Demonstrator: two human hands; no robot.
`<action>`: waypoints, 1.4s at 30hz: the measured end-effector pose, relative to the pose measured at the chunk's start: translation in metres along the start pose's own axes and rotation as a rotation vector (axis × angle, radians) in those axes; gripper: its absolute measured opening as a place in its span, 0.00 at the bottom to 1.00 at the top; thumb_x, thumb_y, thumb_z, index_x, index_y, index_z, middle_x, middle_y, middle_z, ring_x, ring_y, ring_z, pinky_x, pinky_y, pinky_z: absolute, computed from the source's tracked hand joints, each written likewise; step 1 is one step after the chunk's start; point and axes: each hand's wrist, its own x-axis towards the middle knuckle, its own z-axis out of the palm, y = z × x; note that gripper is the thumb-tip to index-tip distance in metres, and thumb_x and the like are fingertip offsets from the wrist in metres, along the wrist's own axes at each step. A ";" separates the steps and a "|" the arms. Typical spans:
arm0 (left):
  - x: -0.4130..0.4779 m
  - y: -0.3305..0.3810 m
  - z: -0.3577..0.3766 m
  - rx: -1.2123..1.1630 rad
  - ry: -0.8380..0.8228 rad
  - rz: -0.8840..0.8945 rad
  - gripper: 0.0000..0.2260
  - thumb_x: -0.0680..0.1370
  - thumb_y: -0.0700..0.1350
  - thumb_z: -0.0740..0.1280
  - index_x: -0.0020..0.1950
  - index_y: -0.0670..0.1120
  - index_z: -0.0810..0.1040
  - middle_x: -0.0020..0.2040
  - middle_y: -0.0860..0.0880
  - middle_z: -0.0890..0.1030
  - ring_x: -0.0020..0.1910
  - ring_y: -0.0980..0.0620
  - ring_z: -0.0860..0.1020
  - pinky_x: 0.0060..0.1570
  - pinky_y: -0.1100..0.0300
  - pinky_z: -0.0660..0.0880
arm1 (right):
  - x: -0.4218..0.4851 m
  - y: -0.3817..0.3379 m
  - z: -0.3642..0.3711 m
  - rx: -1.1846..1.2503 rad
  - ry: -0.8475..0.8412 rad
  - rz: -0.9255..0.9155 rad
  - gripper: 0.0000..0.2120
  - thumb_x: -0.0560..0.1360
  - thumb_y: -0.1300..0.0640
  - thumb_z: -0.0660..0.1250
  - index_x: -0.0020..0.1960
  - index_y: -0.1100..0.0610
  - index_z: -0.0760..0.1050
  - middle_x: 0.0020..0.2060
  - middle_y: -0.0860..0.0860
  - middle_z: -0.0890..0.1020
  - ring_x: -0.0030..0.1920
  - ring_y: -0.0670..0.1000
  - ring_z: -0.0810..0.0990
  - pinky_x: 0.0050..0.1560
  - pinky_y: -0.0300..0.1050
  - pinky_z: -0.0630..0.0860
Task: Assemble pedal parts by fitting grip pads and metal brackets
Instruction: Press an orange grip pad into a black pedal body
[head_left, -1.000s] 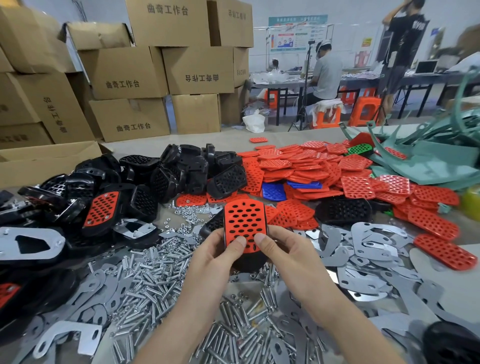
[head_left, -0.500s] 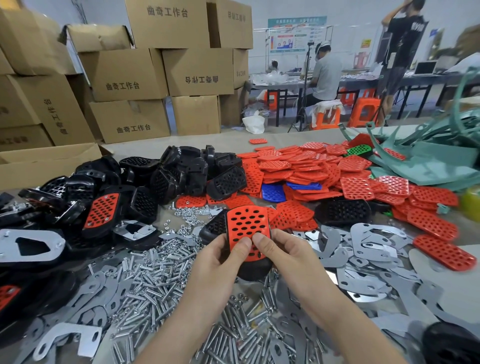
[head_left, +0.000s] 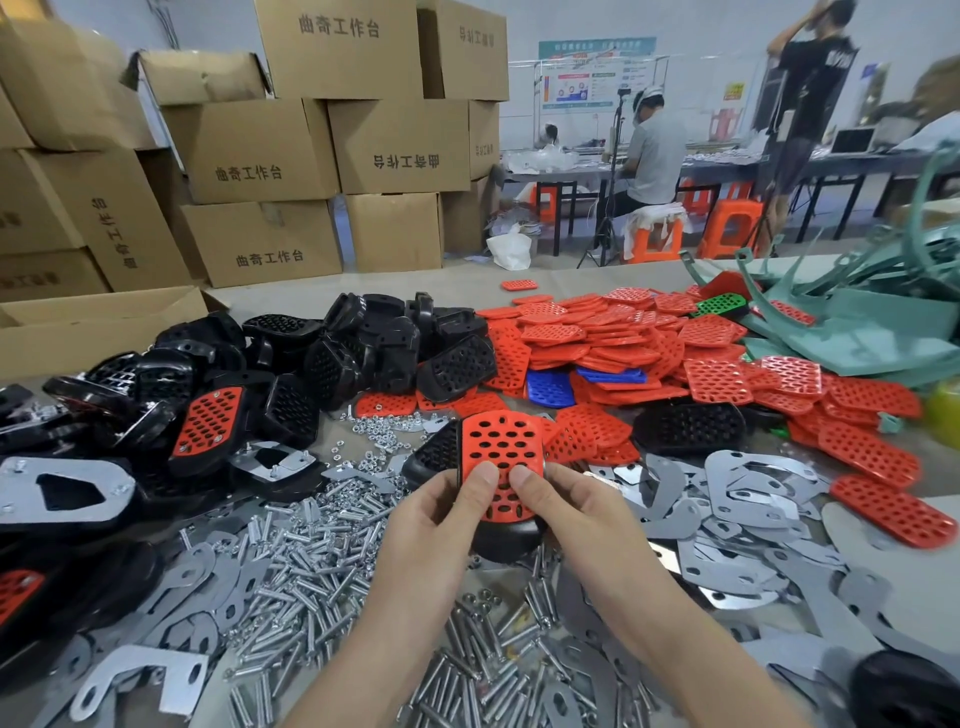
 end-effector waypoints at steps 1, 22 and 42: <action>-0.001 0.000 0.000 0.016 -0.011 0.014 0.11 0.72 0.59 0.71 0.48 0.56 0.86 0.47 0.48 0.88 0.47 0.50 0.86 0.40 0.65 0.80 | 0.000 0.000 0.001 0.022 0.017 0.010 0.16 0.75 0.38 0.71 0.58 0.45 0.85 0.55 0.50 0.88 0.58 0.50 0.86 0.57 0.41 0.79; -0.011 -0.001 0.007 0.203 -0.142 0.091 0.13 0.78 0.62 0.59 0.51 0.61 0.81 0.48 0.52 0.87 0.48 0.53 0.85 0.44 0.61 0.79 | 0.001 -0.016 -0.007 0.378 0.108 0.121 0.17 0.77 0.46 0.65 0.55 0.54 0.87 0.55 0.59 0.87 0.47 0.53 0.87 0.42 0.47 0.85; -0.005 0.003 0.007 0.020 0.017 0.078 0.13 0.69 0.63 0.67 0.46 0.59 0.85 0.43 0.48 0.88 0.40 0.49 0.87 0.32 0.65 0.79 | 0.001 -0.004 -0.005 0.079 -0.009 -0.029 0.27 0.67 0.40 0.79 0.65 0.38 0.80 0.59 0.52 0.86 0.62 0.53 0.84 0.67 0.53 0.76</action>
